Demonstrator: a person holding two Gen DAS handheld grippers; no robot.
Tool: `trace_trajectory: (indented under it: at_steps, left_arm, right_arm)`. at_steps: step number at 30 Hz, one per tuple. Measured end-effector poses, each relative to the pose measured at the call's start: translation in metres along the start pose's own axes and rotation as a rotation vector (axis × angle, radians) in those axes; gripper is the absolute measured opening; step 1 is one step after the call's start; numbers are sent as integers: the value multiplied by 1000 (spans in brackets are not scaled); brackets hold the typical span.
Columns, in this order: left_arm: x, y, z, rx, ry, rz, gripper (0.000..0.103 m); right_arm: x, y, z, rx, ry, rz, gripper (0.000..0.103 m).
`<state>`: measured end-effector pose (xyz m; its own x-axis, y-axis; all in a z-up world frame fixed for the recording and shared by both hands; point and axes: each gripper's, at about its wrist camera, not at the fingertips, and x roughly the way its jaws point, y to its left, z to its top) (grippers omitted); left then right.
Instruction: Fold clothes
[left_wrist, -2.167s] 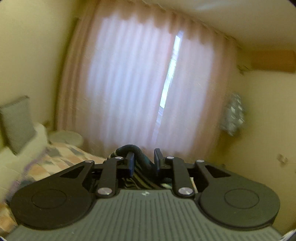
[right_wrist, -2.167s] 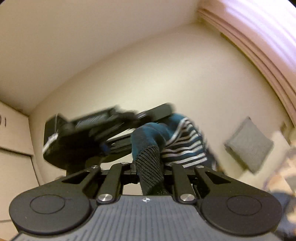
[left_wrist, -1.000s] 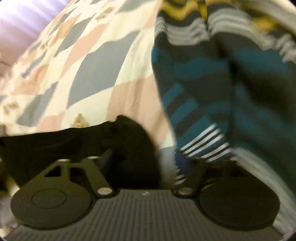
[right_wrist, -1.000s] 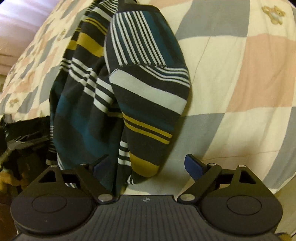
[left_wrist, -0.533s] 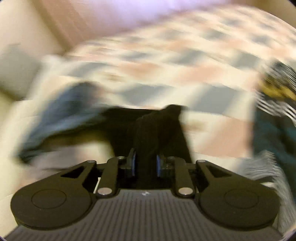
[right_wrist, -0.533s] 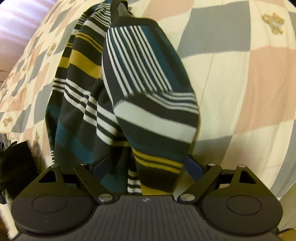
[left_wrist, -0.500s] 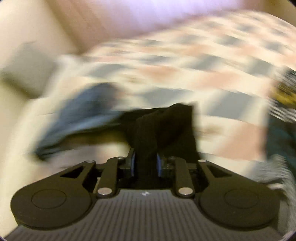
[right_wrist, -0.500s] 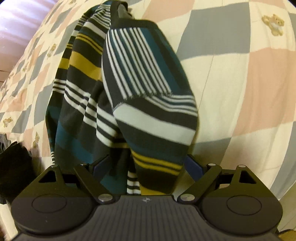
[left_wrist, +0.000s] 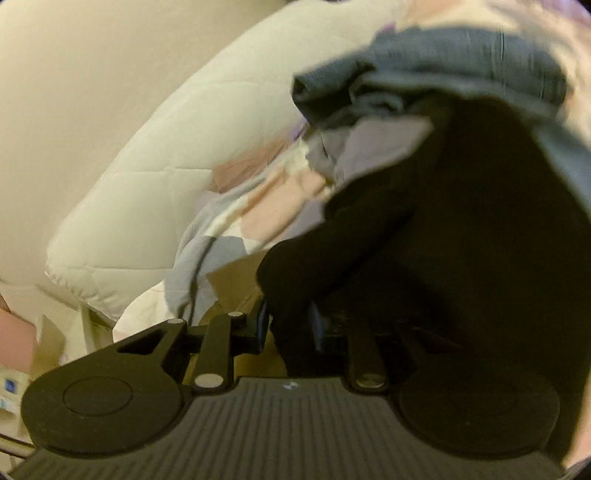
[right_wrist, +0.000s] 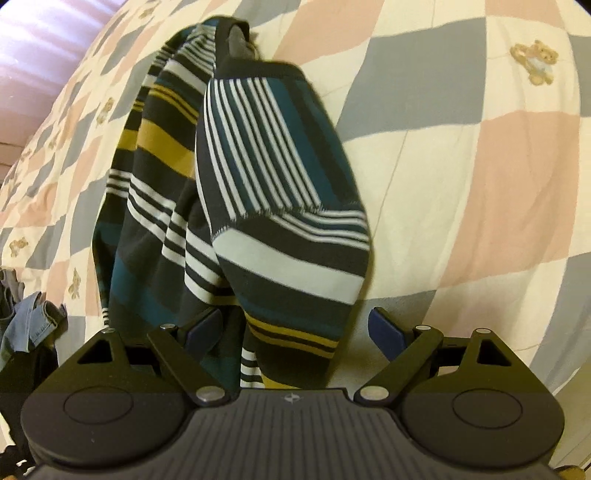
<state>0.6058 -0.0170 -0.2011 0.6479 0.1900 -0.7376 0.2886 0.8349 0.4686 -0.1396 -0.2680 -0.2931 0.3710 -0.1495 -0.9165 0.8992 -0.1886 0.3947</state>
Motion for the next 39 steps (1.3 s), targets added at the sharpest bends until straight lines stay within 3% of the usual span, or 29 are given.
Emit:
trace_trajectory:
  at_steps: [3,5,7,8,10,12,14,16,18,19,20,22,23,24,25,27,31,34,36,39]
  left_arm:
    - [-52,6,9,37,-92,54,22]
    - [-99,2,10,67,-188,52,26]
    - [-141,-15,6,109,-262,-66,32]
    - [-155,-28,5,140,-283,-133,42]
    - [-176,-73,-3,238,-295,-337,60]
    - [-179,-124,-18,313,-235,-580,64]
    - [-170,-193,-45,398,-76,-833,64]
    - [-160,-254,-73,446,51,-934,64]
    - [-149,-315,-102,494,179,-1033,64]
    - [-144,-344,-115,517,239,-1075,64]
    - [-139,-363,-124,540,250,-1059,65]
    - [-131,-396,-140,594,252,-979,69]
    - [-129,-408,-149,620,269,-938,60]
    - [-125,-415,-157,645,285,-905,43]
    - [-124,-417,-162,672,284,-883,15]
    - [-131,-408,-165,666,250,-866,11]
    - [-149,-350,-153,482,239,-852,10]
    - [-169,-286,-159,348,232,-794,10]
    - [-185,-246,-167,285,227,-722,10]
    - [-204,-175,-191,118,213,-527,10]
  right_arm:
    - [-6,-10,1,44,-28,32,89]
    - [-8,-16,0,65,-46,64,90]
    - [-6,-19,-3,73,-57,89,91]
    - [-4,-20,-4,73,-60,94,91]
    - [6,-21,-6,73,-58,96,92]
    - [22,-21,-9,69,-50,83,96]
    - [42,-21,-13,79,-13,45,97]
    - [59,-21,-21,93,21,49,90]
    - [62,-19,-28,90,2,54,64]
    - [61,-21,-29,103,-7,67,36]
    - [58,-24,-27,128,-11,84,16]
    - [44,-29,-21,154,-36,83,9]
    - [35,-31,-17,154,-61,75,8]
    - [23,-34,-10,157,-96,63,8]
    - [8,-38,-2,162,-144,47,8]
    - [-23,-46,22,139,-248,3,8]
    - [-102,-64,96,44,-452,-97,7]
    - [-165,-60,155,-128,-582,-161,7]
    - [-204,-57,192,-240,-639,-176,8]
    - [-232,-60,228,-372,-658,-200,9]
